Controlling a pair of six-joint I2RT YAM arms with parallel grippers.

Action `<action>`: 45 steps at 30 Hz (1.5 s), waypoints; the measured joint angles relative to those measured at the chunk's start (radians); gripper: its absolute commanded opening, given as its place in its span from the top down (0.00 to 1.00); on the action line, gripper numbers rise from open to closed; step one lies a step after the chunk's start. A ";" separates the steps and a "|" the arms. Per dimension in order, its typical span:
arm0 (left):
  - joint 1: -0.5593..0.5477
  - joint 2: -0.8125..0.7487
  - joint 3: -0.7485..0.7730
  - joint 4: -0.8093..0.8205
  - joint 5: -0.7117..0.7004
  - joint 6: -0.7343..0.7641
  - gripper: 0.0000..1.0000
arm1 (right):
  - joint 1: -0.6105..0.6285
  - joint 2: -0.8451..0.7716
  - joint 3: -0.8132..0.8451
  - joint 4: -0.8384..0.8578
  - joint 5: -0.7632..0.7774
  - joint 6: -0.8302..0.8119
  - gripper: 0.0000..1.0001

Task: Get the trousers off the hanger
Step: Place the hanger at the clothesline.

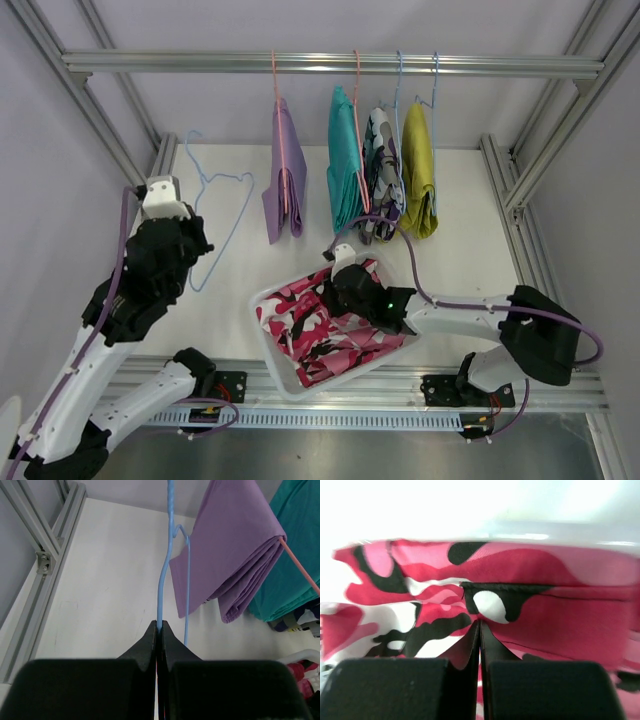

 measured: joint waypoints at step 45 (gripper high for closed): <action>0.131 0.463 0.337 0.486 -0.124 0.443 0.99 | -0.047 0.377 -0.152 0.728 -0.293 0.104 1.00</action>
